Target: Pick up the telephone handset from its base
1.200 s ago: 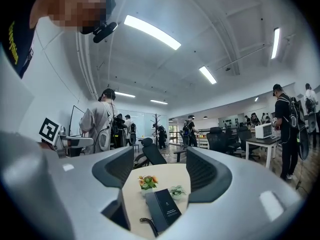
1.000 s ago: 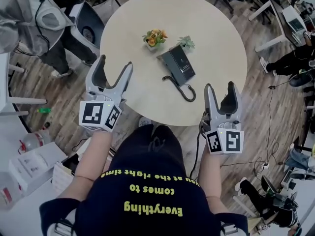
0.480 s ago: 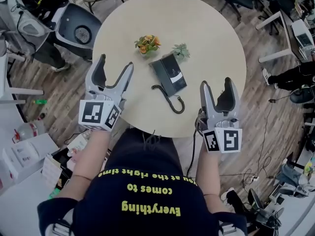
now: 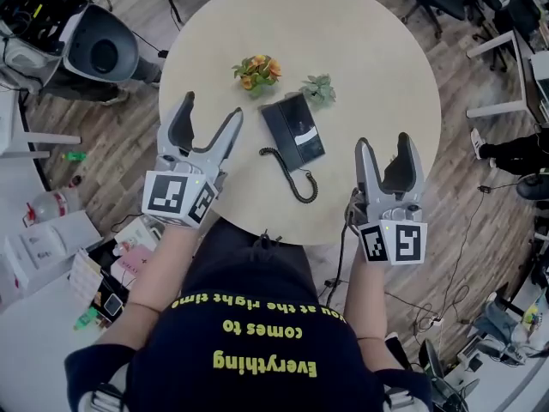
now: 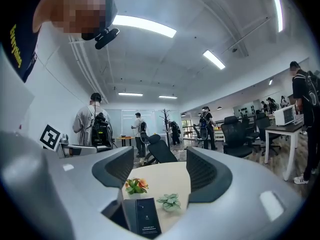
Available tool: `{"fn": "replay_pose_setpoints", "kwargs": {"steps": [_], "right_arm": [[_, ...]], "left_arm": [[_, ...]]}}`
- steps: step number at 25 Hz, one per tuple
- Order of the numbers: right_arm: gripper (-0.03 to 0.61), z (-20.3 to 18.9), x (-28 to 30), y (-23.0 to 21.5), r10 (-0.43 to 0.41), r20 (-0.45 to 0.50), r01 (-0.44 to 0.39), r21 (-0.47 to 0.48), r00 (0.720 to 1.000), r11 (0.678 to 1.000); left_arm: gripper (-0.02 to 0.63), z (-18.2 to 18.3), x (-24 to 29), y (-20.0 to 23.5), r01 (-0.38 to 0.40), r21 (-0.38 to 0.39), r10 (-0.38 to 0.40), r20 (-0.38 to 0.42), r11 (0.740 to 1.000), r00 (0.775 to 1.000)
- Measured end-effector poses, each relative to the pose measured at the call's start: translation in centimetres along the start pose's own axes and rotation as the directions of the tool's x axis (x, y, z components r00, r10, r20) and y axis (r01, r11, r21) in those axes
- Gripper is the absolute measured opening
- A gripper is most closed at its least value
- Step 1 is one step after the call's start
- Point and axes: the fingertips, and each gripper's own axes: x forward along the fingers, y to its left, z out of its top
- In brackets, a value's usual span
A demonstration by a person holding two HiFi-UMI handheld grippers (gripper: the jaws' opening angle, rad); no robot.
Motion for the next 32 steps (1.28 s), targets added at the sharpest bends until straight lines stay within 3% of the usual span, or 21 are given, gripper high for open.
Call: {"fn": "replay_pose_setpoints", "kwargs": {"steps": [17, 24, 32], "right_arm": [[0.324, -4.8, 4.0, 0.0, -0.061, -0.102, 0.064, 0.020, 0.993, 0.998], [0.322, -7.2, 4.8, -0.3, -0.070, -0.130, 0.078, 0.053, 0.989, 0.996], [0.310, -9.5, 5.9, 0.2, -0.028, -0.191, 0.036, 0.040, 0.981, 0.999]], "left_arm": [[0.370, -6.9, 4.1, 1.2, 0.121, -0.068, -0.131, -0.164, 0.990, 0.978], [0.363, -13.3, 4.4, -0.4, 0.159, -0.171, -0.202, -0.279, 0.972, 0.939], [0.337, -17.7, 4.5, -2.3, 0.173, -0.237, -0.252, -0.359, 0.956, 0.898]]}}
